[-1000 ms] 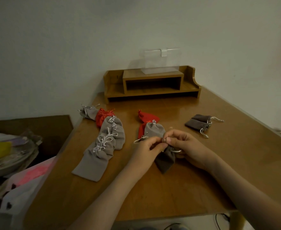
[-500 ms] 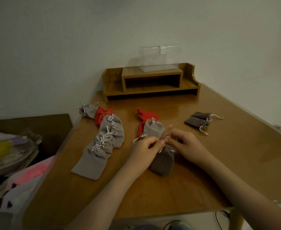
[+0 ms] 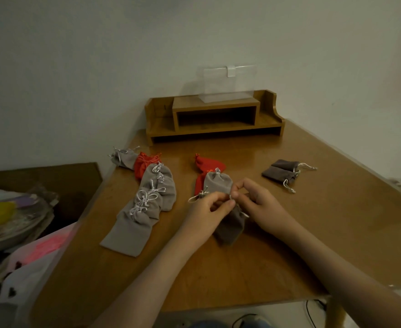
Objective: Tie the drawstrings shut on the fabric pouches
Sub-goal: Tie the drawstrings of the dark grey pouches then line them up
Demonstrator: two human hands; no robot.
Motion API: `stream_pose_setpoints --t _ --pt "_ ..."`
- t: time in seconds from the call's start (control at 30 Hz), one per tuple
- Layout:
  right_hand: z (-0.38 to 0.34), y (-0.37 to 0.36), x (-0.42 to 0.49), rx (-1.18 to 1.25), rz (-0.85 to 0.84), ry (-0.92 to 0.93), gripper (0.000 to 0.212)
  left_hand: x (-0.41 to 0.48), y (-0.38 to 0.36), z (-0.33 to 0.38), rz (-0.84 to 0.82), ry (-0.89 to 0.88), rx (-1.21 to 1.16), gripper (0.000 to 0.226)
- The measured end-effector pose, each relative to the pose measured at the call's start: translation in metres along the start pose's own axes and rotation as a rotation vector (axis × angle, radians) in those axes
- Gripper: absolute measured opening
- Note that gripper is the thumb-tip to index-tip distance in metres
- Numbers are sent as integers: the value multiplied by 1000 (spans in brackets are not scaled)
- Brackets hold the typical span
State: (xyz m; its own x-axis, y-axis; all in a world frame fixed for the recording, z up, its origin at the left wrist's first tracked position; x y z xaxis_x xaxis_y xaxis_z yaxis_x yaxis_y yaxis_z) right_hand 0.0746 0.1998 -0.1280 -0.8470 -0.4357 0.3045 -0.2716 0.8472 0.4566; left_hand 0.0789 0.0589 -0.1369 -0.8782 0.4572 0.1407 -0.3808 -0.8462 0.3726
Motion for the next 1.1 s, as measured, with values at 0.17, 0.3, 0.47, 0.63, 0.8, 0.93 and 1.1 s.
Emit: stream_pose_setpoints --t 0.17,0.3,0.47,0.63,0.8,0.93,1.1 --pt "5 3 2 -60 66 12 12 -2 -4 7 -69 43 -117 13" --pt "3 -2 2 -152 62 33 11 -3 -2 9 -37 69 -192 15" --pt "5 1 1 -84 41 -4 12 -6 7 8 89 113 -402 13" --pt "5 -2 1 5 -97 -46 23 -7 12 9 123 140 -732 16" --pt "7 1 -1 61 -121 -87 33 -6 11 11 55 123 -771 15" --pt "5 3 -2 14 -141 -132 35 -8 14 7 110 152 -511 16" --pt "5 1 -2 245 -108 -265 37 -8 10 4 90 143 -210 16"
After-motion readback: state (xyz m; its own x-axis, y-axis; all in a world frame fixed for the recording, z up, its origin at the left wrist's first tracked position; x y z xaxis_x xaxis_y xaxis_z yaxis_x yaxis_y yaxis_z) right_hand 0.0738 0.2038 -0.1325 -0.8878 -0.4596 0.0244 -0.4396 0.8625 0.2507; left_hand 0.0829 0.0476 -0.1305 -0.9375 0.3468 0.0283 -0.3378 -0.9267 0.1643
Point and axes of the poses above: each hand's wrist, its own x-axis towards the middle knuckle, its own y-axis out of the back of the hand, z = x × y, the point moved 4 cm from there along x, towards the middle knuckle, and after that the axes turned 9 degrees about -z, right-handed, at the moved point
